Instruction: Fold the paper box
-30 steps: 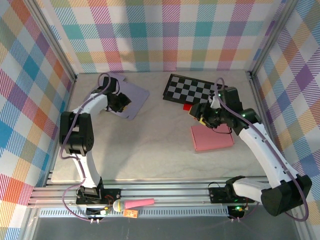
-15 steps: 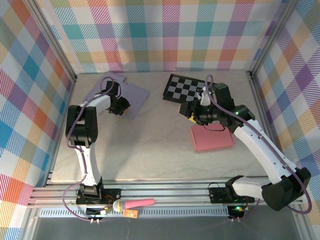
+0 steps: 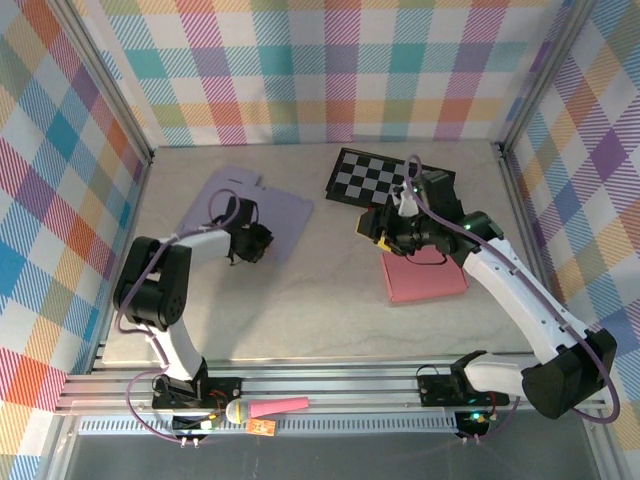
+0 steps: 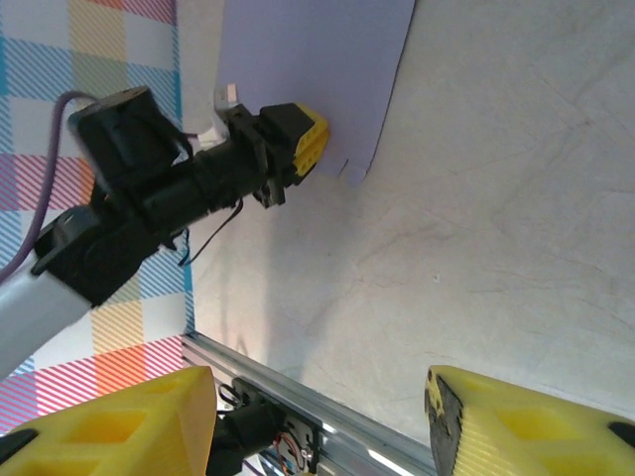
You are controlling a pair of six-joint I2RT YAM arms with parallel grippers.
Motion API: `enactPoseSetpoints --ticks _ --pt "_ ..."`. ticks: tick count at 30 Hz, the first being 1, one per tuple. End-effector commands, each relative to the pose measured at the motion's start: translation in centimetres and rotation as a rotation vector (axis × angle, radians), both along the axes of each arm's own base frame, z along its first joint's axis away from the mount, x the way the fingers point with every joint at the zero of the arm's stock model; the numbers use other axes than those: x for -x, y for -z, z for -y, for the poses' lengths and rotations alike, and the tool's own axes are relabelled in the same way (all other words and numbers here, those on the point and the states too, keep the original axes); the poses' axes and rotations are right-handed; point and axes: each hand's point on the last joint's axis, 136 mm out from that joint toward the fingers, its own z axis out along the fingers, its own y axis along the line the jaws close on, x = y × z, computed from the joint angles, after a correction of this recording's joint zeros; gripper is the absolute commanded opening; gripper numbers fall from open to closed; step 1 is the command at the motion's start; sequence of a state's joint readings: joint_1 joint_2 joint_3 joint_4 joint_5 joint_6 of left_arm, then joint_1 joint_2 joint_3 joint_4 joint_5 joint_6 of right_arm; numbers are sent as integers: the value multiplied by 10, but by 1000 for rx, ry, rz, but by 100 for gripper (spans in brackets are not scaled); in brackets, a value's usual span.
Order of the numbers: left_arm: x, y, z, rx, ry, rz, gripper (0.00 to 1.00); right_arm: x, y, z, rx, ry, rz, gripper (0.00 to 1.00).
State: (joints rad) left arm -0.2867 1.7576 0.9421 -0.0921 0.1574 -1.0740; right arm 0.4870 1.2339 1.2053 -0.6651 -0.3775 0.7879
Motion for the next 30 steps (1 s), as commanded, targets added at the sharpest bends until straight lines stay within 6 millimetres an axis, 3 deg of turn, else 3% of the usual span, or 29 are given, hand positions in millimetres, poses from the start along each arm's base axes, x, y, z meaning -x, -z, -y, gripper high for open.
enactPoseSetpoints --ticks 1,7,13,15,18,21,24,27,30 --pt "24 -4 21 63 -140 2 15 4 9 -4 -5 -19 -26 58" --pt "65 -17 64 101 -263 50 11 13 32 -5 -4 -34 -88 58" --pt "55 -38 149 398 -140 73 17 20 52 -4 -2 -39 -136 58" --pt "57 -49 157 432 -98 71 20 19 56 -6 -9 -38 -146 58" --pt "63 -76 124 326 -58 107 24 16 60 -15 -29 -38 -159 57" --pt "70 -99 58 85 23 103 32 14 70 -31 -39 -33 -180 57" --pt "71 -105 -6 -40 33 68 38 12 79 -51 -60 -14 -188 57" --pt "58 -103 -64 -123 2 48 40 8 84 -71 -112 14 -179 59" --pt "35 -93 -96 -190 25 23 40 4 88 -84 -157 40 -184 59"
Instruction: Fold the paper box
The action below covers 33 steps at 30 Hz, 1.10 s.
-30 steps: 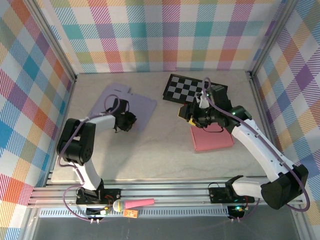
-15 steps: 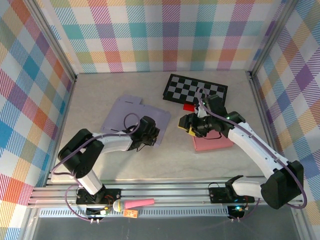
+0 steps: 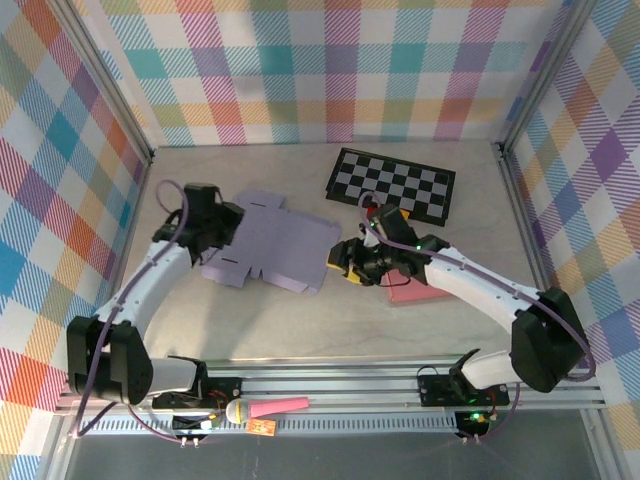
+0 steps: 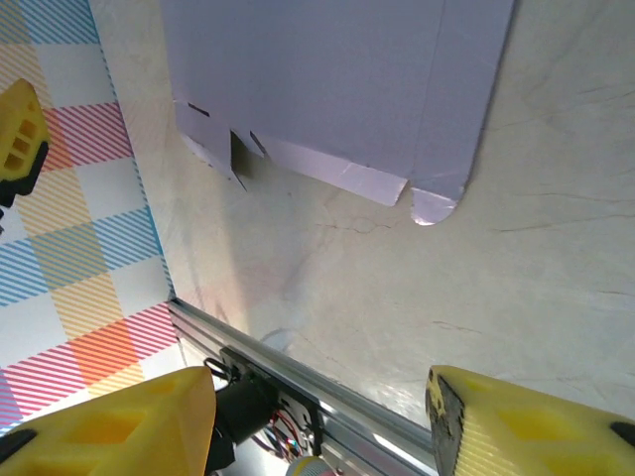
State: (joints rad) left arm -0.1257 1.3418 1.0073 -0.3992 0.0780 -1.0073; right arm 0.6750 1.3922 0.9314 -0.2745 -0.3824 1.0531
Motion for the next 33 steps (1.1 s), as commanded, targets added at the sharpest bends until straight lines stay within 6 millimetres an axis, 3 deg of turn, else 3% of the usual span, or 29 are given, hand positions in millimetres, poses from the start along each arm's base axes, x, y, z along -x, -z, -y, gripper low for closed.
enactPoseSetpoints --ticks 1,4,8,11,18,21,25,30,33 --pt "12 48 -19 -135 175 -202 40 -19 -15 -20 -100 74 37 59" --pt "-11 66 -22 -177 240 -243 38 -20 -14 -25 -85 56 30 58" --pt "-11 105 -22 -156 249 -321 36 -17 -10 -26 -77 47 1 58" --pt "3 123 -13 -80 222 -336 33 -12 -8 -24 -70 43 -7 58" --pt "54 140 2 54 -4 -285 28 1 5 -14 -54 36 -22 58" --pt "75 139 11 109 -136 -246 25 8 11 -13 -45 27 -28 58" --pt "84 128 55 199 -169 -195 22 19 22 -14 -33 22 -35 58" --pt "81 95 92 315 -173 -125 25 33 39 -27 -43 13 -63 58" --pt "79 71 100 286 -68 -108 29 39 51 -38 -53 8 -84 58"
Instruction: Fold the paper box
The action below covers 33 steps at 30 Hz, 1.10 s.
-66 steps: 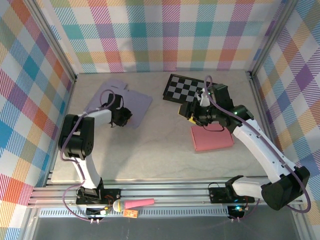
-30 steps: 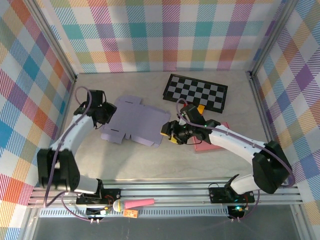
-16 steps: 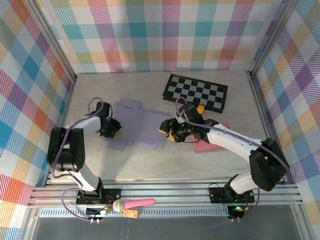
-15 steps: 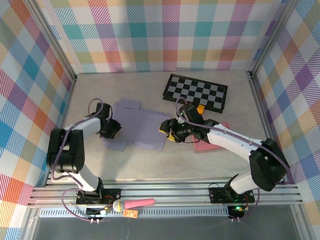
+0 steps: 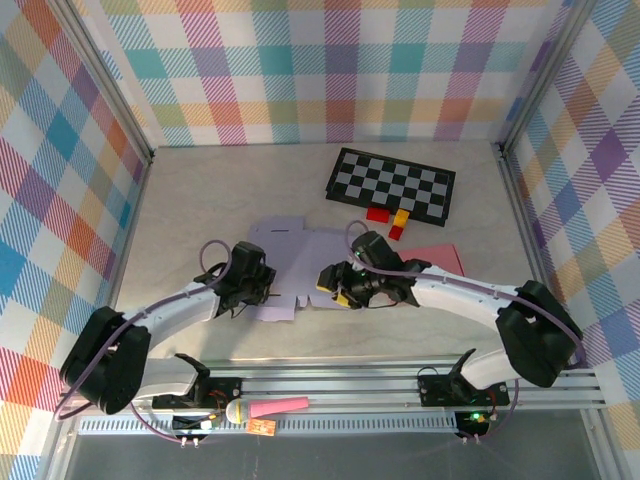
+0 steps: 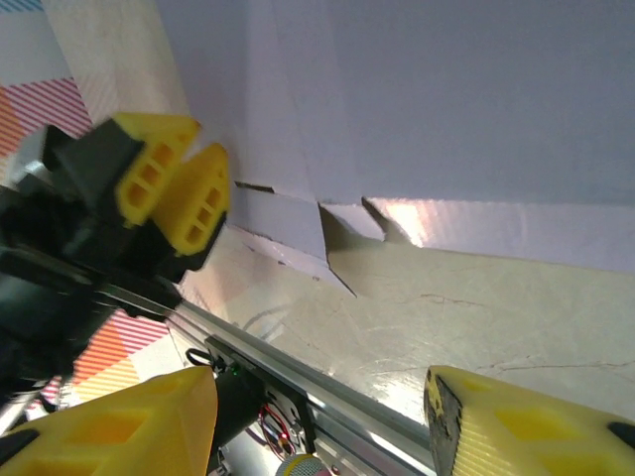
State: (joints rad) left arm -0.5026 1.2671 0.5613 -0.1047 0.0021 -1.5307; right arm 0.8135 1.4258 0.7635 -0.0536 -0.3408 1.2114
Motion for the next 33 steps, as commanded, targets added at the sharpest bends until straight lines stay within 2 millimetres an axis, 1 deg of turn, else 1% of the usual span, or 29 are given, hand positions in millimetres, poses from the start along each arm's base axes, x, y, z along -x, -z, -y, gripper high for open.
enactPoseSetpoints --ticks 1,2,4,7,9,11,13,17,21,23,27,30,33 --pt "-13 -42 4 13 26 73 31 -1 7 -18 -45 14 -2 58" --pt "-10 -48 -1 -21 71 71 32 0 10 -23 -49 8 -3 58" --pt "-2 -52 -18 -108 149 39 32 2 15 -32 -46 -7 -7 58" --pt "7 -49 -52 -234 256 -12 33 6 22 -49 -66 -35 -23 58" --pt "8 -41 -65 -208 286 -34 33 9 28 -57 -70 -40 -36 57" --pt "2 -34 -71 -161 300 -19 32 13 33 -66 -75 -46 -43 57" --pt "-5 -27 -70 -153 349 -10 32 16 38 -72 -77 -42 -47 56" --pt "-8 0 -61 -132 456 -76 30 18 50 -77 -70 -16 -48 55" --pt "-2 17 -69 -188 484 -121 29 14 60 -80 -64 18 -6 53" --pt "2 25 -68 -182 501 -135 29 10 62 -83 -76 33 15 52" --pt "14 43 -69 -179 530 -193 28 4 65 -87 -84 52 73 51" --pt "20 50 -69 -174 540 -210 27 4 69 -89 -78 46 95 47" --pt "21 52 -68 -170 554 -217 28 6 71 -94 -94 49 94 43"
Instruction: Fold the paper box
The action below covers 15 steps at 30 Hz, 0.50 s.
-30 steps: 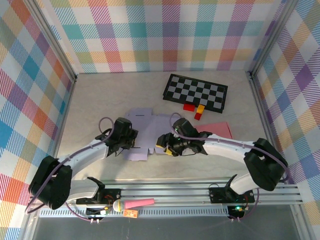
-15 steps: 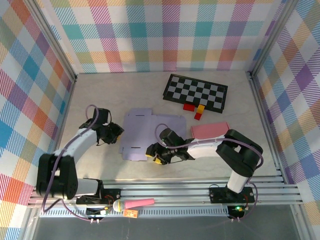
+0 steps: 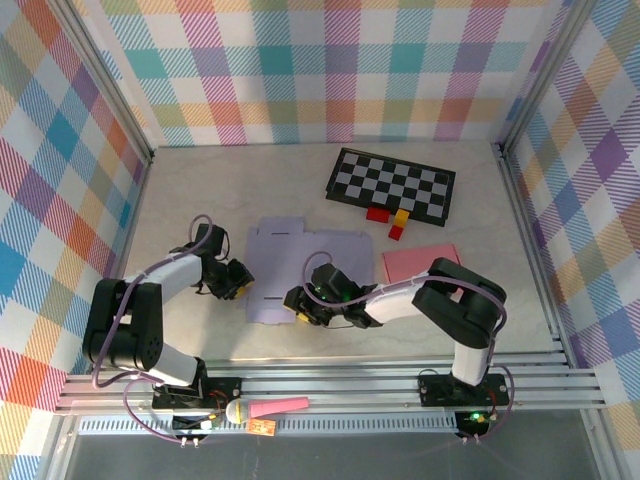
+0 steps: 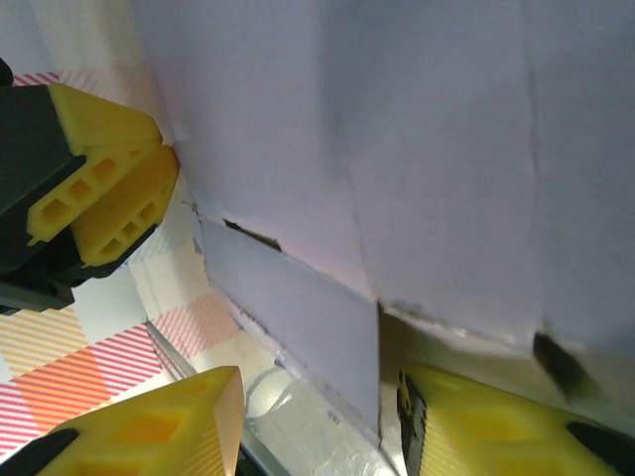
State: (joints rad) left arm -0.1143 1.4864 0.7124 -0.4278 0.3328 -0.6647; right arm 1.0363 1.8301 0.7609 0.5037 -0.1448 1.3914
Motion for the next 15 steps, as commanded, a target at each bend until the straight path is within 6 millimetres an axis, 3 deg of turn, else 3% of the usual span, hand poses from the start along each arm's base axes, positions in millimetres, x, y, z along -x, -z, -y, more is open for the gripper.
enactPoseSetpoints --ticks 1,6,9,13,15 --pt "13 12 0 1 33 -52 27 -2 1 -9 -35 13 36 41" --pt "6 5 1 2 48 -38 27 0 -6 -12 -53 31 20 31" --pt "-2 -10 2 0 46 -8 29 -2 -17 -9 -51 54 19 18" --pt "-19 -57 -5 -28 3 113 42 -9 -46 -9 -70 80 23 1" --pt "-27 -86 -15 -79 -26 186 47 -13 -69 -11 -89 68 27 0"
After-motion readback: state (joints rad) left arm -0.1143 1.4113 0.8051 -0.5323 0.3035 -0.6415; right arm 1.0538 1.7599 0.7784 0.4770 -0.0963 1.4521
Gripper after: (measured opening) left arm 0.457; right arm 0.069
